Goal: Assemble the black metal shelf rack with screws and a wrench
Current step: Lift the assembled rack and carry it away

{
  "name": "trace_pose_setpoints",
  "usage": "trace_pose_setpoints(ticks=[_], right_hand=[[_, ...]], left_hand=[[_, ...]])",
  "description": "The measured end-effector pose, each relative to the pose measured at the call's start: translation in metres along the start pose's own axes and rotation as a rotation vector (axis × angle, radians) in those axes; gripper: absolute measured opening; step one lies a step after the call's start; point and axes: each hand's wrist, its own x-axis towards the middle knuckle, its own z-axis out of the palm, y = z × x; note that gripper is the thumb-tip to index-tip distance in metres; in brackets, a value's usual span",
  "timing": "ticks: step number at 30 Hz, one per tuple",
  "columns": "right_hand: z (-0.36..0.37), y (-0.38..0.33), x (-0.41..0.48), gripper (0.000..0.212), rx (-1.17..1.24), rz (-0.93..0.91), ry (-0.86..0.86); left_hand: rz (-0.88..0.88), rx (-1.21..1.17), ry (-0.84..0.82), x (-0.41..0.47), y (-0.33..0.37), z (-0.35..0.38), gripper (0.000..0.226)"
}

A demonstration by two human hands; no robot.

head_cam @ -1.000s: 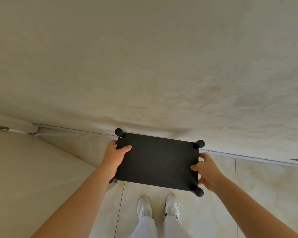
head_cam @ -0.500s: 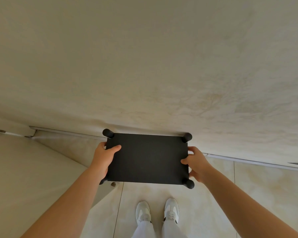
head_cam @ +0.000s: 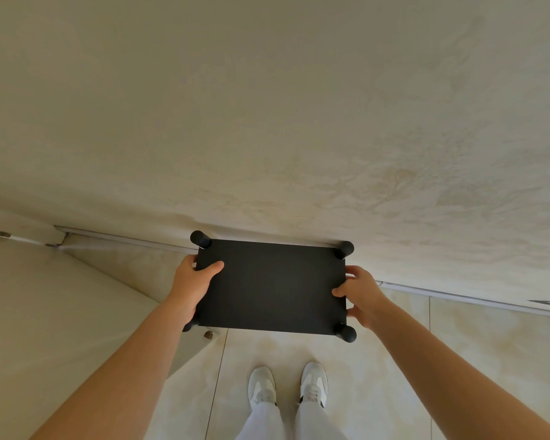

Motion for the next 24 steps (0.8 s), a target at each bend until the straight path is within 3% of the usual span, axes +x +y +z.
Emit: trace_pose_setpoints(ticks=[6,11,18,24], right_hand=[[-0.004,-0.004,-0.001,0.054,-0.064,-0.014,-0.034],[-0.008,-0.005,-0.002,0.054,-0.062,-0.009,-0.067],[-0.008,-0.001,0.001,0.049,-0.023,-0.007,-0.068],[-0.012,0.0,0.0,0.044,-0.025,0.038,-0.117]], left_hand=[[0.037,0.165,-0.028,-0.004,0.005,-0.003,0.04],[0.273,0.477,0.113,-0.018,-0.004,-0.01,0.055],[0.08,0.29,0.104,-0.028,-0.023,-0.015,0.032],[0.096,0.138,0.116,-0.03,-0.024,-0.012,0.029]])
